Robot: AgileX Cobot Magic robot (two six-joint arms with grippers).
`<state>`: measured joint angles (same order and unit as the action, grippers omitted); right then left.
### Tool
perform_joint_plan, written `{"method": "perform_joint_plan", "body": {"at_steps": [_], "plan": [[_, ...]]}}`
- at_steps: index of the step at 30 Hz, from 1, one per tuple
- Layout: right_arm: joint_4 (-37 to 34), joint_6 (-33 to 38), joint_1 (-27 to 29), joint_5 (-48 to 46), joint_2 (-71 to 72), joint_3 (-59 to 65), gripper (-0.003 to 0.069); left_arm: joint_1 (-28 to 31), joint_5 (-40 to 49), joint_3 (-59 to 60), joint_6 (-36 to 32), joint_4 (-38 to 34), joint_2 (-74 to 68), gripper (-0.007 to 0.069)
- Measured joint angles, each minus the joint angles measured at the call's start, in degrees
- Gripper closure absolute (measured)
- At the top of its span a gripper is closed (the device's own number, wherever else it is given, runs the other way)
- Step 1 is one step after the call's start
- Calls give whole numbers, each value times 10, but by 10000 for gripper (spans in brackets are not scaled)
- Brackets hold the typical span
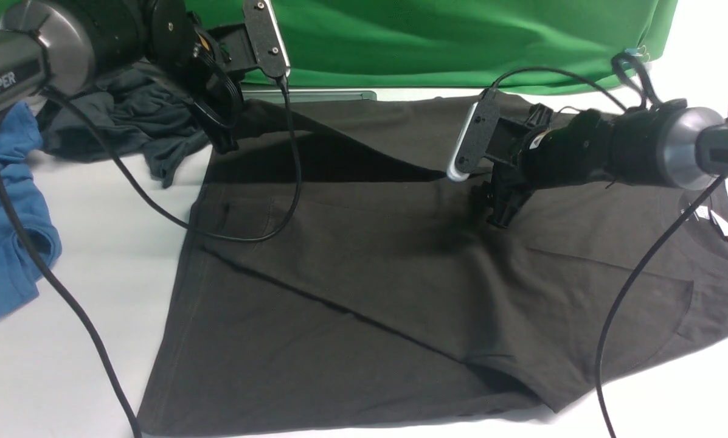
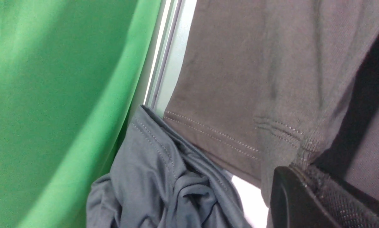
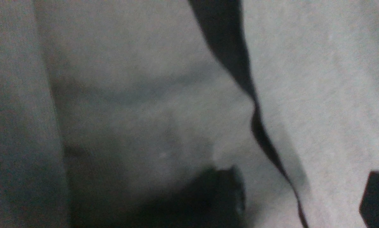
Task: Fold a long-sleeved shirt on a white desktop.
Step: 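Fold the left side of the dark shirt inward over its body with the left gripper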
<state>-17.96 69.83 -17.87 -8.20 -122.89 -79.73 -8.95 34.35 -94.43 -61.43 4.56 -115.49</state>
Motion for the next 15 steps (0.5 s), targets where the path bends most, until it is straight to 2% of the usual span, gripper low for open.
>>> {"method": "perform_joint_plan", "body": {"at_steps": [7,11,14,15], "plan": [[0,17,0,47,-14,-3,203,0,-7,0,0,-38,17,600],[0,28,0,71,-18,-3,270,0,-11,0,0,-46,28,600],[0,30,0,87,-18,-3,409,0,-11,0,0,-46,32,600],[0,30,0,88,-18,-3,435,0,-11,0,0,-46,32,600]]}}
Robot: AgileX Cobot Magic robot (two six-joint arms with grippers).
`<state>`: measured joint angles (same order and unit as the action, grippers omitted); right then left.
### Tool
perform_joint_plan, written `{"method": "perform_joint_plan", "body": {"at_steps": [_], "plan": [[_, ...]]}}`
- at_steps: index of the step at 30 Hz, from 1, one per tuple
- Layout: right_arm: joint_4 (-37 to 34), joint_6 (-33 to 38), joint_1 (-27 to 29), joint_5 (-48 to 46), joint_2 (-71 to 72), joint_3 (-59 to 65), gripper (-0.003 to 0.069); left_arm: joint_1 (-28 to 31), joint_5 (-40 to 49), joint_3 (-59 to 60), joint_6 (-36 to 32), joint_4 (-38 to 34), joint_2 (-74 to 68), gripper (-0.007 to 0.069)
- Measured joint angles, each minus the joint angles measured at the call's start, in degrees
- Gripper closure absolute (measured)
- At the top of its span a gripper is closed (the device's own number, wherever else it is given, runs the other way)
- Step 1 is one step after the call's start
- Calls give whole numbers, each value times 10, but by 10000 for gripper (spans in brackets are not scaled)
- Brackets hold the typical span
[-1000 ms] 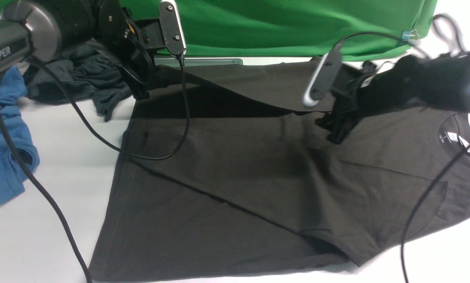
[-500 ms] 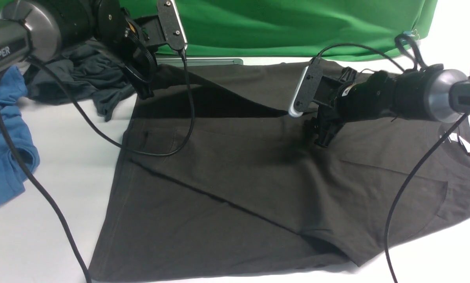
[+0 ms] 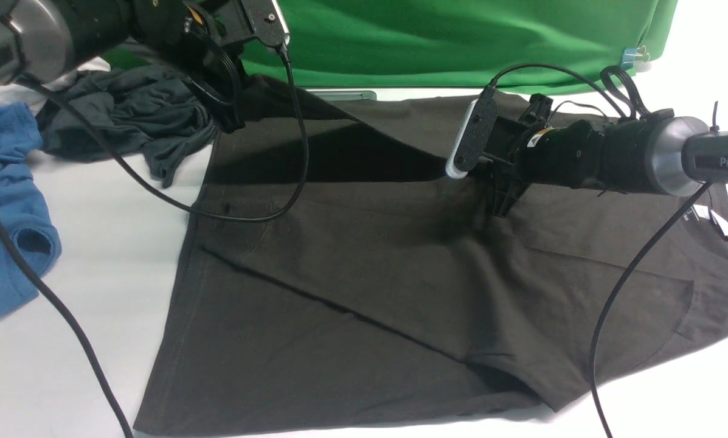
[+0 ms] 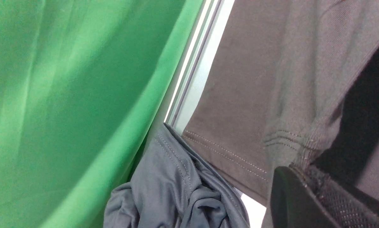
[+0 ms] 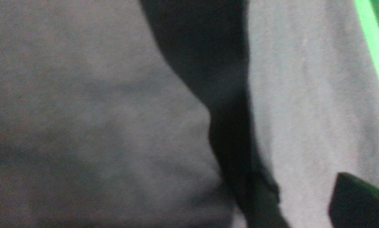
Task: Fold a long-sleeved shirt on a white desktop.
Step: 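Fold the left side of the dark shirt inward over its body with the left gripper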
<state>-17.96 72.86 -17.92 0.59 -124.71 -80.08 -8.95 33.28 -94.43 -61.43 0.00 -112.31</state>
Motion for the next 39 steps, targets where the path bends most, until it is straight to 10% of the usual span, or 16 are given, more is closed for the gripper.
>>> {"method": "perform_joint_plan", "body": {"at_steps": [6,27,39], "plan": [[0,0,0,15,0,0,626,0,1,0,3,0,13,600],[2,9,0,-200,58,3,640,-27,144,58,17,42,28,600],[-20,14,-12,-236,57,6,148,-31,108,59,69,37,80,600]]}}
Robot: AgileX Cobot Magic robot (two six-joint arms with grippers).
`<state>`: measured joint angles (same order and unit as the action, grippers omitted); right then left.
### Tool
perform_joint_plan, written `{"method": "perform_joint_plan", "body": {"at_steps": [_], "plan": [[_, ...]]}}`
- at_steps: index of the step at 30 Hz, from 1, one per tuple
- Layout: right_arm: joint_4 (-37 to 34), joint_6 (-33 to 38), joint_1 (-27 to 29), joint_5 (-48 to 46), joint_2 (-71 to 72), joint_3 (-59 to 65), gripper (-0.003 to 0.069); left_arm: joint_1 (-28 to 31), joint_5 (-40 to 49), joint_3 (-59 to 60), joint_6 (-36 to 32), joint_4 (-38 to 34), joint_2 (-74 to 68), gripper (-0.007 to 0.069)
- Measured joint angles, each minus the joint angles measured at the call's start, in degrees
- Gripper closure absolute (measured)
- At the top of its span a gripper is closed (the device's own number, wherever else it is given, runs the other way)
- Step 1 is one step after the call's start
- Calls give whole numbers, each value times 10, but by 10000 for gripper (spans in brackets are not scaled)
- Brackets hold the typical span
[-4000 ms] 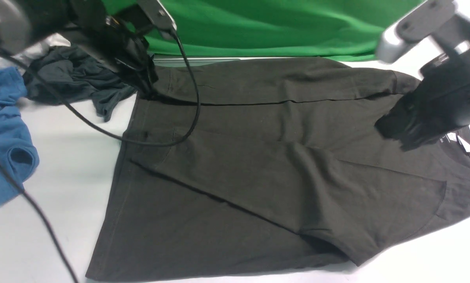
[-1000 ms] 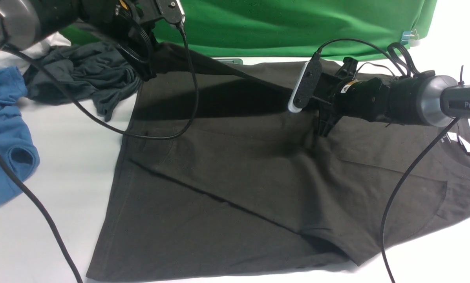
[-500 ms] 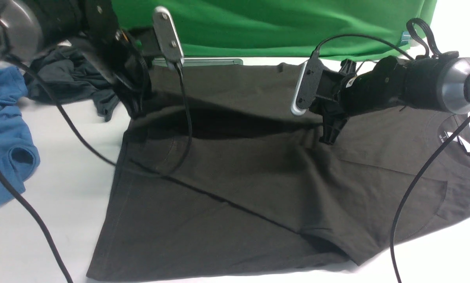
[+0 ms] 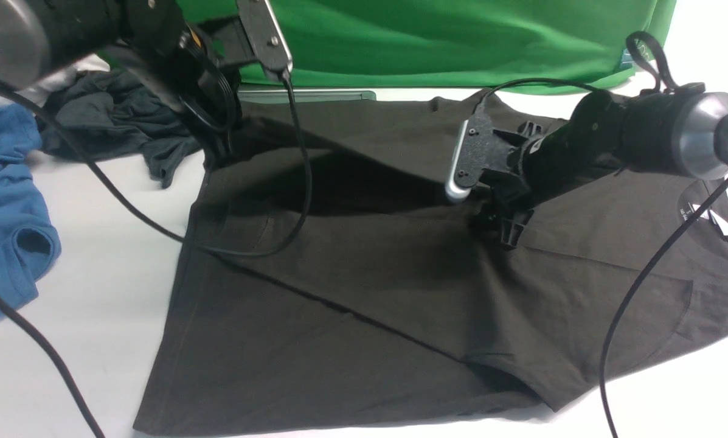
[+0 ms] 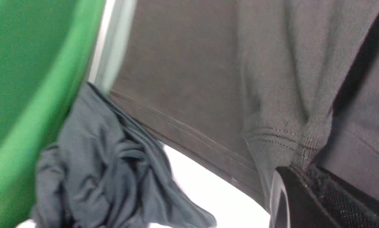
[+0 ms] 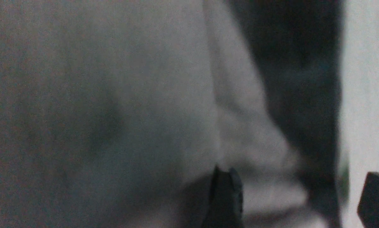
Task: Fold a long-sleeved shirt on a white desktop.
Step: 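Fold the left side of the dark shirt inward over its body with the left gripper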
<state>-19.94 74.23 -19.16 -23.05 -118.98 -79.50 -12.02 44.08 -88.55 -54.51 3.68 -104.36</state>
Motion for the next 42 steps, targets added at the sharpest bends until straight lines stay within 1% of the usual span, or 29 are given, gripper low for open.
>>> {"method": "perform_joint_plan", "body": {"at_steps": [2,4,8,9,10,11,12,16,18,20,21,24,27,30,31,32,33,34,38,39,40,41,42], "plan": [[-3,11,-7,46,-6,0,160,0,-11,0,4,-3,10,600],[-4,16,-9,70,-14,0,179,0,-14,0,4,-4,14,600],[-8,26,-10,151,-42,0,258,0,-14,0,6,-6,16,600],[-8,26,-10,153,-43,0,268,0,-14,0,6,-6,16,600],[-8,27,-10,172,-50,0,314,0,-13,0,6,-8,16,600],[-8,27,-10,176,-51,0,321,0,-13,0,6,-8,16,600],[-8,27,-10,186,-56,0,383,0,-13,0,6,-10,16,600],[-8,27,-10,190,-59,0,577,0,-3,0,6,-10,16,600],[-8,27,-10,182,-56,0,617,0,10,0,4,-10,16,600],[-8,27,-10,160,-46,0,631,0,25,5,4,-10,16,600],[-8,27,-10,160,-44,0,632,0,25,6,4,-10,16,600],[-7,25,-10,117,-13,0,632,0,29,29,3,5,16,600],[-7,19,-10,106,-6,0,623,0,25,41,2,8,16,600],[-7,12,-10,107,-9,0,565,0,13,53,2,10,16,600],[-7,12,-10,107,-9,0,565,0,12,53,2,10,16,600],[-7,9,-10,107,-12,0,504,0,9,56,2,10,16,600],[-7,9,-10,107,-12,0,504,0,9,56,2,10,16,600],[-6,1,-10,107,-14,0,442,0,12,57,2,10,16,600],[-6,-8,-10,105,-16,0,287,0,33,59,2,0,16,600],[-6,-10,-10,103,-16,0,258,0,36,63,2,-2,16,598],[-6,-12,-10,102,-16,0,244,0,36,65,2,-3,16,596],[-6,-23,-9,97,-16,0,188,0,38,78,2,-5,16,585],[-6,-24,-9,96,-16,0,180,0,38,79,2,-5,16,584]]}}
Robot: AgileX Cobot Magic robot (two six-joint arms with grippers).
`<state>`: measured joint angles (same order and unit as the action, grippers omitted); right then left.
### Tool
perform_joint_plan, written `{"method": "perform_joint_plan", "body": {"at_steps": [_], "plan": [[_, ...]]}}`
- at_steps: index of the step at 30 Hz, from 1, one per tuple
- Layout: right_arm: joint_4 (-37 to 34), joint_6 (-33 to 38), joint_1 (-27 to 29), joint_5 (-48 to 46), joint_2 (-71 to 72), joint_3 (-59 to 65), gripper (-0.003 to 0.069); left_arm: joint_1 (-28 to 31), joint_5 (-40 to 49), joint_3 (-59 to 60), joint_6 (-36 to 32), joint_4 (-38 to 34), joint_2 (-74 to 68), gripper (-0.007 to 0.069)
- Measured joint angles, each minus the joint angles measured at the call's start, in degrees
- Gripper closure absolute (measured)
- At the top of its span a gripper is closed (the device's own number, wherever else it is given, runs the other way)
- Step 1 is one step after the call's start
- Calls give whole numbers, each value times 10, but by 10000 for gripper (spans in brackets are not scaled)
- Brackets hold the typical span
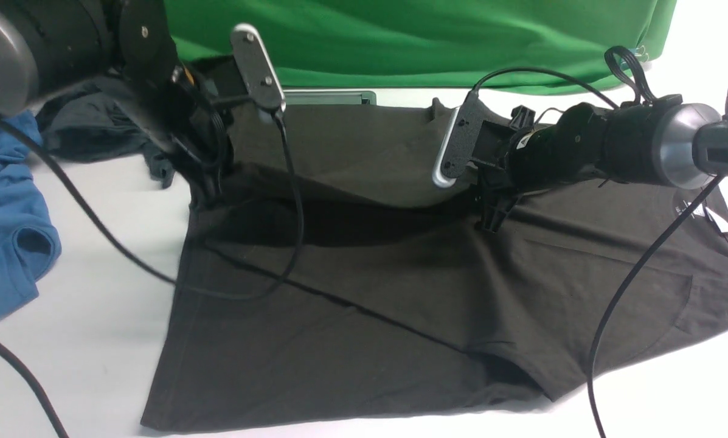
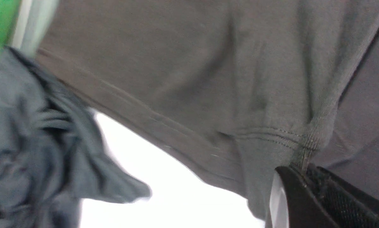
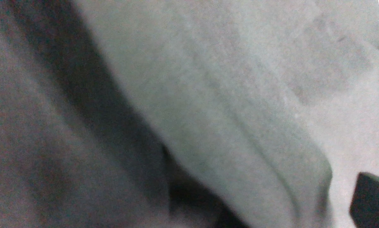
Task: Fold a long-sleeved shirt on a white desktop.
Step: 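Fold the left side of the dark shirt inward over its body with the left gripper, then grasp the near edge of the shirt at its hem and shoulder corners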
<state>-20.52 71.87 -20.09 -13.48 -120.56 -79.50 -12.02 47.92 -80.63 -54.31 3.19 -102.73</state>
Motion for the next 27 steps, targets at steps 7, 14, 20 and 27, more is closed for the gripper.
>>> {"method": "perform_joint_plan", "body": {"at_steps": [7,14,20,27], "plan": [[40,-68,9,-57,48,0,146,0,-33,71,0,15,0,395],[125,-229,38,-185,155,0,145,-2,-12,93,34,-72,25,93],[134,-327,80,-275,234,22,145,-41,36,156,26,-90,73,137],[133,-350,92,-250,323,132,152,-73,47,269,-43,-86,97,295]]}}
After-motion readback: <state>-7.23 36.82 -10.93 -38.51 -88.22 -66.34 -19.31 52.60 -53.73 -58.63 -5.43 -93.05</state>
